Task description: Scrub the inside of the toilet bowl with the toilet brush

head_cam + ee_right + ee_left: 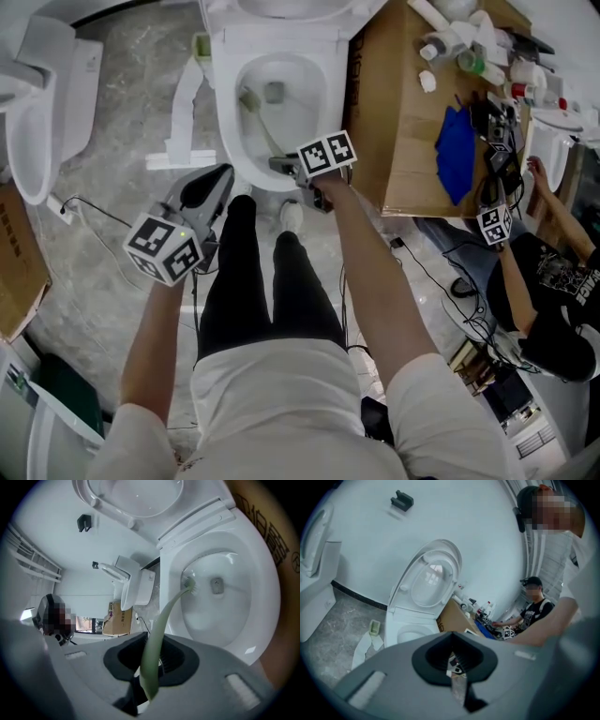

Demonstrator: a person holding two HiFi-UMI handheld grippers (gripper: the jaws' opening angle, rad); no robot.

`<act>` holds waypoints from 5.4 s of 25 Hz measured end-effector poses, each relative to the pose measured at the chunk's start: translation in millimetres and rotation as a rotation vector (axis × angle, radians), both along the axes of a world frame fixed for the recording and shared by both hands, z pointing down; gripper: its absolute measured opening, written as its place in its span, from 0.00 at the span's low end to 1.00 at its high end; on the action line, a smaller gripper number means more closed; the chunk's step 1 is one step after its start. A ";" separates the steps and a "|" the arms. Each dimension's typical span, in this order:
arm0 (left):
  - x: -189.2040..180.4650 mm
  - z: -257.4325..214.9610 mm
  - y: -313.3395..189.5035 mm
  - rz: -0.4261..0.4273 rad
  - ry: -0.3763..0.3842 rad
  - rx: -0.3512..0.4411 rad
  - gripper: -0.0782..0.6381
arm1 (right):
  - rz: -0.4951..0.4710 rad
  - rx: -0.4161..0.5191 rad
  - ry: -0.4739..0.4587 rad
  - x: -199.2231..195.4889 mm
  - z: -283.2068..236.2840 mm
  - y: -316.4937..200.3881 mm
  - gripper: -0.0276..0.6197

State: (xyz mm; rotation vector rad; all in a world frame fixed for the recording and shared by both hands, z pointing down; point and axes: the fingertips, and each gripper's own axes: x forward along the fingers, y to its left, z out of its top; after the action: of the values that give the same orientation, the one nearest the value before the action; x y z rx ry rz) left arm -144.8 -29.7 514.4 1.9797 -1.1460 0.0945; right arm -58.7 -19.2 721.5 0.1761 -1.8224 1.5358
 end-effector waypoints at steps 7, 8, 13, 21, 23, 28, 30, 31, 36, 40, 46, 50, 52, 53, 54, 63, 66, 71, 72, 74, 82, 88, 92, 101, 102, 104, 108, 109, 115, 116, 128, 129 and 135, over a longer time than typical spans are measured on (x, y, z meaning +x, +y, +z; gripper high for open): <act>9.6 -0.8 9.7 -0.004 0.000 -0.006 0.10 | -0.125 -0.006 0.016 22.5 -10.0 16.0 0.14; 10.7 -1.1 10.2 -0.006 0.000 -0.006 0.10 | -0.148 -0.005 0.022 26.6 -11.4 18.8 0.14; 15.0 -0.9 14.0 -0.009 -0.009 -0.003 0.10 | -0.323 0.003 0.083 48.2 -14.8 35.8 0.14; 15.0 -1.3 29.6 -0.034 -0.025 0.004 0.10 | -0.635 0.013 0.170 80.8 -21.0 54.1 0.14; 16.2 -1.7 34.8 -0.040 -0.026 0.005 0.10 | -0.719 0.026 0.191 89.4 -22.5 55.2 0.14; 16.0 -4.0 43.1 -0.051 -0.024 0.006 0.10 | -0.933 0.059 0.238 105.2 -28.3 51.8 0.14; 16.5 -4.2 45.4 -0.052 -0.025 0.005 0.10 | -1.039 0.077 0.260 114.1 -30.7 49.6 0.14; 17.2 -4.1 46.3 -0.052 -0.025 0.005 0.10 | -1.088 0.082 0.271 119.4 -31.4 48.6 0.14; 21.8 -3.6 47.9 -0.048 -0.025 0.005 0.10 | -1.245 0.088 0.304 140.5 -31.8 41.3 0.14; 25.9 -2.6 47.3 -0.042 -0.022 0.002 0.10 | -1.374 0.112 0.333 153.1 -33.5 28.8 0.14; 29.8 -1.4 47.8 -0.037 -0.013 -0.003 0.10 | -1.544 0.142 0.399 172.1 -36.9 11.4 0.13; 29.3 -1.2 47.3 -0.031 -0.013 -0.003 0.10 | -1.452 0.110 0.370 164.3 -37.0 20.6 0.14; 28.2 -0.8 46.9 -0.026 -0.014 -0.006 0.10 | -1.333 0.093 0.361 155.9 -33.1 26.8 0.13; 27.5 -0.6 46.4 -0.023 -0.015 -0.007 0.10 | -1.255 0.088 0.364 150.8 -29.3 28.5 0.13; 26.7 -0.4 45.4 -0.019 -0.014 -0.009 0.10 | -1.159 0.077 0.363 144.1 -25.0 30.0 0.12; 25.3 2.6 32.2 0.049 -0.019 -0.029 0.10 | -0.204 -0.135 0.121 59.1 -10.2 37.5 0.12; 25.4 5.3 26.8 0.082 -0.021 -0.038 0.10 | 0.033 -0.180 0.064 39.3 -5.9 29.1 0.12; 27.7 11.2 16.0 0.137 -0.024 -0.055 0.10 | 0.400 -0.231 0.020 24.4 7.0 0.5 0.12; 28.4 12.8 13.7 0.148 -0.024 -0.058 0.10 | 0.474 -0.239 0.001 23.2 8.0 -7.5 0.12; 29.5 15.7 9.9 0.170 -0.022 -0.061 0.10 | 0.611 -0.249 -0.043 21.7 7.9 -23.4 0.12; 31.5 21.3 -3.3 0.236 -0.023 -0.076 0.10 | 0.976 -0.291 -0.160 16.0 11.8 -74.4 0.12; 25.0 23.0 -6.8 0.280 -0.036 -0.082 0.10 | 1.149 -0.325 -0.295 -3.7 -0.4 -98.2 0.13; 26.8 24.4 -10.4 0.308 -0.042 -0.086 0.10 | 1.287 -0.355 -0.343 1.8 -5.1 -101.8 0.13; 40.0 27.5 -12.6 0.374 -0.045 -0.098 0.10 | 1.590 -0.323 -0.462 45.9 -12.5 -96.7 0.13; 41.9 27.5 -12.6 0.382 -0.045 -0.099 0.10 | 1.621 -0.320 -0.472 50.1 -13.2 -93.6 0.13; 44.6 27.9 -11.8 0.395 -0.047 -0.103 0.10 | 1.679 -0.317 -0.491 56.0 -15.1 -85.6 0.13; 49.6 27.2 -11.1 0.418 -0.052 -0.108 0.10 | 1.782 -0.318 -0.517 59.8 -20.1 -62.4 0.13; 51.8 26.4 -11.9 0.421 -0.054 -0.106 0.10 | 1.806 -0.317 -0.521 60.7 -21.1 -56.4 0.13; 63.6 24.3 -13.5 0.435 -0.053 -0.093 0.10 | 1.952 -0.308 -0.566 60.3 -28.9 -25.1 0.13; 65.1 24.7 -12.1 0.438 -0.052 -0.093 0.10 | 1.972 -0.310 -0.570 59.7 -29.9 -18.9 0.13; 77.0 25.5 12.1 0.437 -0.040 -0.082 0.10 | 2.046 -0.310 -0.475 59.6 -36.3 58.1 0.13; 77.2 24.2 14.4 0.430 -0.041 -0.079 0.10 | 2.047 -0.309 -0.466 58.3 -37.1 63.1 0.13; 78.4 18.8 28.8 0.388 -0.046 -0.081 0.10 | 2.091 -0.332 -0.444 54.5 -38.0 84.7 0.12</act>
State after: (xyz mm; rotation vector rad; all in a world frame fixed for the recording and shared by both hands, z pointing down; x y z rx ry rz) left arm -66.3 -0.9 533.2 2.1120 -0.7598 0.3831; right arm -4.2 65.5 683.5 2.2053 -1.1975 3.2306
